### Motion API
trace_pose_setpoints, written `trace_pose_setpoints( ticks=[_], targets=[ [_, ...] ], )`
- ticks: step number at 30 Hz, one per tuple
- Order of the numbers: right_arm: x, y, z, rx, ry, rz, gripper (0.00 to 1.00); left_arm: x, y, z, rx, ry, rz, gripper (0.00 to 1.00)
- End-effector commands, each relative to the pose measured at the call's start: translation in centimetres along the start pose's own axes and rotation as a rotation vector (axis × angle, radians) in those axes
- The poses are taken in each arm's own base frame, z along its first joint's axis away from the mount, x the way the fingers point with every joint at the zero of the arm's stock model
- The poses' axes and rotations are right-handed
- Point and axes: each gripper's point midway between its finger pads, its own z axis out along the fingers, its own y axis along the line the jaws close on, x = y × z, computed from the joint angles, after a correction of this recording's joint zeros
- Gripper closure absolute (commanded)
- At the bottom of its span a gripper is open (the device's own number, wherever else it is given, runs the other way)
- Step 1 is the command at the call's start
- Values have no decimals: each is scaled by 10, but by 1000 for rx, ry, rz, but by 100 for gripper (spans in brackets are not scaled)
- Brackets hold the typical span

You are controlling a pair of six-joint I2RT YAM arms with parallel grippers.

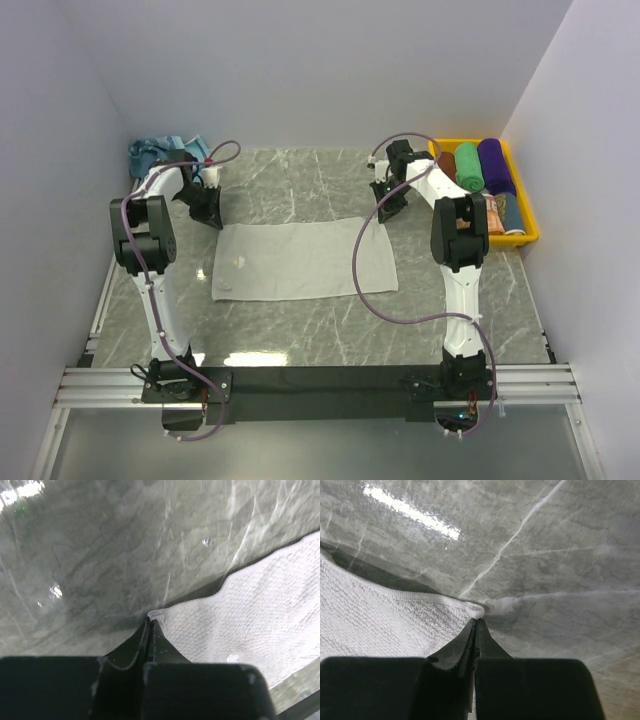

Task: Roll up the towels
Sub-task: Fold the towel

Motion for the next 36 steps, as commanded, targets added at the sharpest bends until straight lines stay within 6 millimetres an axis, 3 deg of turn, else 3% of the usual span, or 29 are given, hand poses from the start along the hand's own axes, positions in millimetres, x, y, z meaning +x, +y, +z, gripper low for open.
trace_pose_setpoints(
  ticks=[1,8,13,18,21,22,23,25,26,28,29,33,36],
  targets=[
    [-29,-8,-21,16,-101,-11,100,-11,0,8,6,-13,10,100],
    [-53,-30,-47,39,-192,6,100,-47,1,-3,-1,-103,35,100],
    [-68,-46,-70,45,-255,11,100,-80,-1,-22,-12,-194,96,100],
    [-64,-38,-87,17,-272,-48,100,-90,-9,-41,-5,-217,191,100],
    [-51,-30,-97,3,-267,-82,100,-81,-19,-57,-1,-226,276,100],
    [-48,-27,-99,-6,-269,-91,100,-65,-20,-51,9,-196,281,100],
    [-42,-23,-104,-8,-267,-109,100,-66,-29,-67,3,-227,320,100],
    [-36,-19,-109,-14,-270,-127,100,-43,-32,-65,13,-195,364,100],
    [-28,-16,-112,-13,-263,-142,100,-42,-40,-79,4,-216,397,100],
    [-21,-14,-115,-14,-260,-161,100,-21,-43,-77,16,-187,439,100],
    [-14,-12,-116,-12,-252,-179,100,-17,-48,-87,8,-198,464,100],
    [3,-10,-115,-13,-226,-217,100,17,-53,-82,18,-156,524,100],
    [16,-10,-110,-12,-196,-229,100,32,-54,-81,21,-135,538,100]
  ],
)
